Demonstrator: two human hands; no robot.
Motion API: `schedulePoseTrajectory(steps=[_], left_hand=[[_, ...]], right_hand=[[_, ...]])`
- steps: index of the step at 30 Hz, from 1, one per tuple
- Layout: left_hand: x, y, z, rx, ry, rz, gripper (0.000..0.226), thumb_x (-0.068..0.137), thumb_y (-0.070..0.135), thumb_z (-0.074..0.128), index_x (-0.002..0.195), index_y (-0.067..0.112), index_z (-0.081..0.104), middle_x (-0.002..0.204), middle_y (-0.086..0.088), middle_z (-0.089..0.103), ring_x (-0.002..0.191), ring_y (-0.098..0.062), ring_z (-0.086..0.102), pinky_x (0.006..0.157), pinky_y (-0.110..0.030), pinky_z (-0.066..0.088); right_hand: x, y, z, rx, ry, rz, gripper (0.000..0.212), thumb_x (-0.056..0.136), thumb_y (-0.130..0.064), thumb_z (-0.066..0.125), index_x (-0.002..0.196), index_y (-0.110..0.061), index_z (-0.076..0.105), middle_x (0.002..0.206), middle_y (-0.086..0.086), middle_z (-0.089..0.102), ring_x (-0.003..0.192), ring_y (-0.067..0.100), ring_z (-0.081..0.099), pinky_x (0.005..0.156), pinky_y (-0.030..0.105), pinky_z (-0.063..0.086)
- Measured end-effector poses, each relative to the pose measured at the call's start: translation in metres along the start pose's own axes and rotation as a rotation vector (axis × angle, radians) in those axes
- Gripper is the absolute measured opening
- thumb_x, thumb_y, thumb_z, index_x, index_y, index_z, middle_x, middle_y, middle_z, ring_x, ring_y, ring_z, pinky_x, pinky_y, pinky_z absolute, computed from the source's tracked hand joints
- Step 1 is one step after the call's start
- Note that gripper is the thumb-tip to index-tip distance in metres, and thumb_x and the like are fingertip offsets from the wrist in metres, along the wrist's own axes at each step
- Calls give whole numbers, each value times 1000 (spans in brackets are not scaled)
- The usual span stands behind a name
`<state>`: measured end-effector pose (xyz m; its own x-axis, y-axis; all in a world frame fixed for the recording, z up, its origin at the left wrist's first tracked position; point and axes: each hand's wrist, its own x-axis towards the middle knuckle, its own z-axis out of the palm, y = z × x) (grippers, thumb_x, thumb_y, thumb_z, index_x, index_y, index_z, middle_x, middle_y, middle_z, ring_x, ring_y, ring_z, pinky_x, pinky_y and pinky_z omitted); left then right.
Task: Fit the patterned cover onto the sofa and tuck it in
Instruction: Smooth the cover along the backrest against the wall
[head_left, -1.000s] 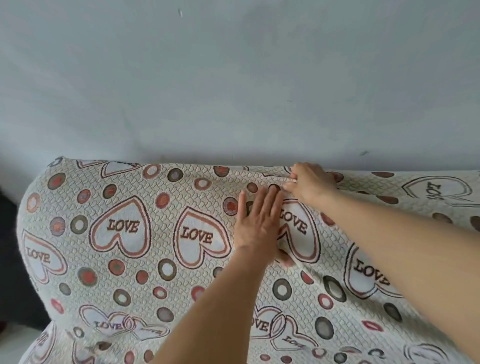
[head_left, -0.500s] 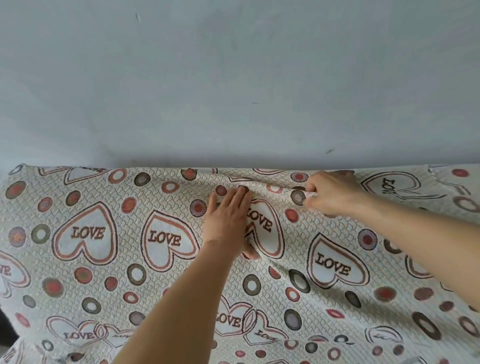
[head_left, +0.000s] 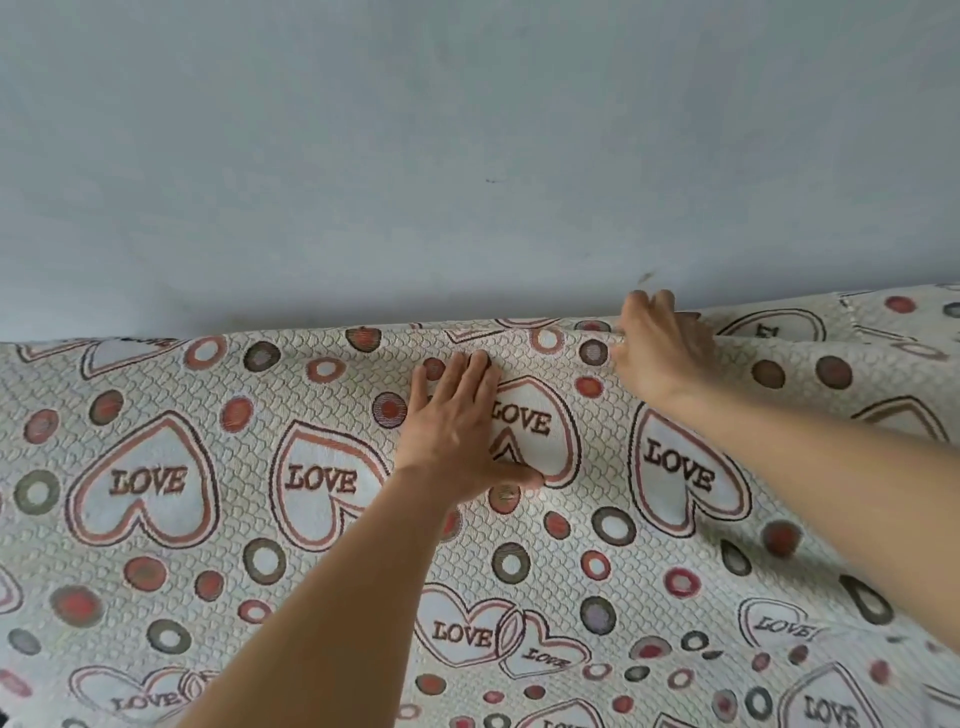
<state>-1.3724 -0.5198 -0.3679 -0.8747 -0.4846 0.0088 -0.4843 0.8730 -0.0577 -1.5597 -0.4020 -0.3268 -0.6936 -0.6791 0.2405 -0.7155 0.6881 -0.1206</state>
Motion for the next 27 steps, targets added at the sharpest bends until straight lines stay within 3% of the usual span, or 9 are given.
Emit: schedulePoseTrajectory(steps=[3, 6, 8, 9, 11, 14, 18, 22, 27], left_hand=[[1, 3, 0, 3, 41, -8, 126, 60, 91, 43, 153, 19, -4, 161, 2, -6, 148, -20, -9, 118, -53, -3], [1, 4, 2, 12, 76, -12, 118, 66, 87, 41, 153, 18, 0, 161, 2, -3, 148, -20, -5, 118, -54, 0], [1, 5, 3, 27, 81, -8, 110, 73, 80, 42, 152, 19, -2, 161, 2, -4, 148, -20, -5, 118, -55, 2], [1, 5, 2, 25, 81, -9, 110, 73, 80, 44, 152, 20, -1, 161, 2, -3, 148, -20, -5, 118, -55, 2], [1, 5, 2, 8, 87, -20, 118, 66, 87, 46, 152, 20, 0, 161, 2, -2, 148, -20, -4, 118, -54, 0], [1, 5, -1, -29, 55, -27, 126, 57, 92, 46, 152, 22, 0, 161, 2, -3, 148, -20, -5, 117, -55, -2], [-2, 8, -7, -4, 17, -24, 135, 49, 99, 35, 152, 21, -3, 161, 0, -6, 148, -20, -7, 116, -57, -3], [-18, 37, -14, 22, 115, -67, 135, 48, 103, 15, 152, 21, -12, 160, -1, -16, 147, -22, -14, 112, -59, -15], [-6, 157, 1, -2, 141, 130, 122, 71, 88, 37, 145, 16, -28, 153, -4, -34, 139, -21, -35, 114, -50, -19]], right_hand=[[-34, -11, -1, 83, 114, -108, 36, 94, -36, 52, 113, -8, 41, 112, 12, 44, 89, 28, 56, 61, 34, 44], [-90, -23, 17, -68, 180, -537, 59, 89, -49, 52, 129, -8, 40, 138, 16, 39, 123, 32, 46, 97, 53, 38], [-114, -11, 34, -331, 62, -820, 91, 77, -49, 64, 148, -7, 24, 155, 16, 21, 140, 32, 28, 106, 62, 26], [-115, 2, 36, -437, -2, -818, 108, 70, -51, 71, 152, -10, 13, 159, 14, 9, 144, 31, 18, 106, 65, 23], [-101, 33, 26, -465, -93, -604, 131, 61, -69, 70, 153, -14, -5, 160, 12, -11, 147, 31, 3, 108, 67, 14], [-80, 85, -2, -417, -212, -373, 121, 71, -83, 39, 144, -17, -31, 158, 7, -20, 147, 25, -8, 113, 58, 9], [-62, 116, -19, -316, -341, -362, 96, 79, -73, 42, 151, -32, -6, 159, -12, -6, 146, 12, 3, 116, 42, 14], [-34, 128, -15, -215, -372, -404, 88, 76, -65, 55, 149, -43, 10, 157, -21, 7, 143, 12, 19, 107, 48, 36], [-23, 144, -12, -138, -314, -522, 78, 81, -56, 60, 147, -44, 20, 154, -24, 19, 136, 10, 31, 92, 41, 48]])
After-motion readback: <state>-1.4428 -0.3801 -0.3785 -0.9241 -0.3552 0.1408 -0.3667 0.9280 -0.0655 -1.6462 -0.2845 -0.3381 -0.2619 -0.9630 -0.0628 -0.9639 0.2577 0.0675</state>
